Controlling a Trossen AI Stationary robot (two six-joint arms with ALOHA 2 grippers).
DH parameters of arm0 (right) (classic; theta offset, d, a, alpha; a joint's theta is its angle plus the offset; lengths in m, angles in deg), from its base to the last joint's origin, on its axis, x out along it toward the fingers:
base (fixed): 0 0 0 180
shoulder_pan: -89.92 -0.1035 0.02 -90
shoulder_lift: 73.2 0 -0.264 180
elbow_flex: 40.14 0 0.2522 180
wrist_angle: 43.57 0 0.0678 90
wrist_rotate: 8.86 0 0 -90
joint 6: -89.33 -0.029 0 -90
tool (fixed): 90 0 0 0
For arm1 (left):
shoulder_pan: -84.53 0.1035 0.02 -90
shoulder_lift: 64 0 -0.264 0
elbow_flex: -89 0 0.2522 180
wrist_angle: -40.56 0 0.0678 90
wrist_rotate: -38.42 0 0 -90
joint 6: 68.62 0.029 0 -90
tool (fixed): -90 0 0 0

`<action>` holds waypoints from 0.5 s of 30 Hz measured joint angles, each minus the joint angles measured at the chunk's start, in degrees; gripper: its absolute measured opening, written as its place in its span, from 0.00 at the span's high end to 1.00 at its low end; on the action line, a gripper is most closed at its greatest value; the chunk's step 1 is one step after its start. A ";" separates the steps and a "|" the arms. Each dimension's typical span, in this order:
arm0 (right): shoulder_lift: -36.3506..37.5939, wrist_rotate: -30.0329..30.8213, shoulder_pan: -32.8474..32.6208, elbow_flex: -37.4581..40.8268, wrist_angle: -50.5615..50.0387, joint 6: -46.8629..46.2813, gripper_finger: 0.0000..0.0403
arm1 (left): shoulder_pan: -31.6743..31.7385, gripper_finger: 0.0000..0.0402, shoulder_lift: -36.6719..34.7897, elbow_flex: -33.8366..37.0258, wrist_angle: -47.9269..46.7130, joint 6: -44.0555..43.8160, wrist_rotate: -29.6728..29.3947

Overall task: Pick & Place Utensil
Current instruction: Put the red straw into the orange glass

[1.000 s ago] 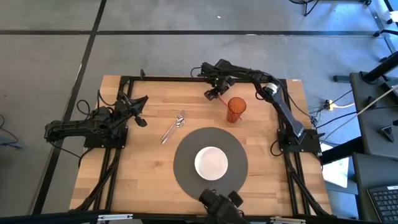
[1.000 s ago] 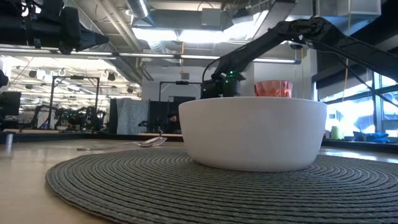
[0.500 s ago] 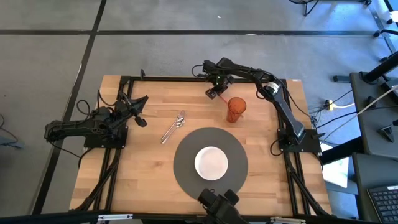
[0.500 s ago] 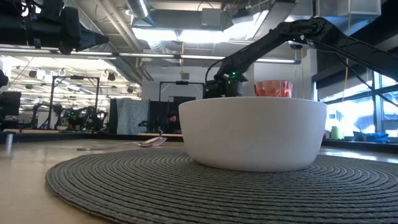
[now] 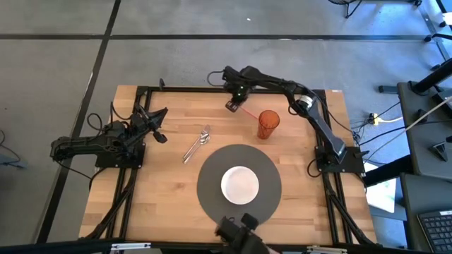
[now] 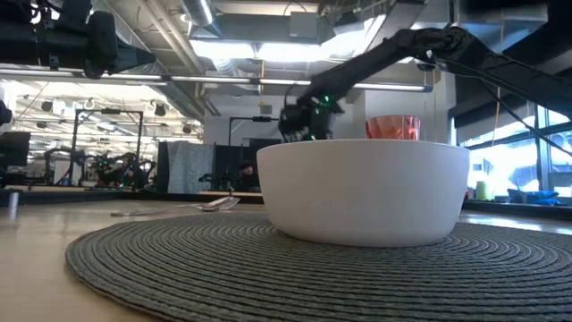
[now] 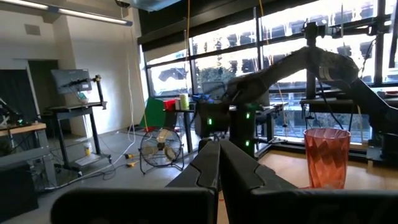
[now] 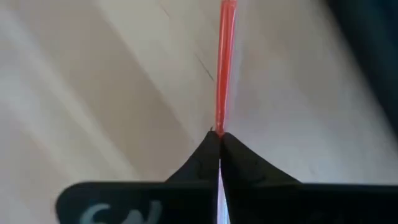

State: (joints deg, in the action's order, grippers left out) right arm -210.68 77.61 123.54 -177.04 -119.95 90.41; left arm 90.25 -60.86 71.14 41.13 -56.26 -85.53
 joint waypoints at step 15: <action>9.44 -10.15 -10.08 -9.83 8.97 5.42 1.00 | 0.00 0.99 0.02 0.00 0.00 0.90 0.07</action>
State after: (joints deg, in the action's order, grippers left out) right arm -201.24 67.46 113.46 -186.87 -110.98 95.82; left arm 90.25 -60.84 71.14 41.13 -55.36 -85.47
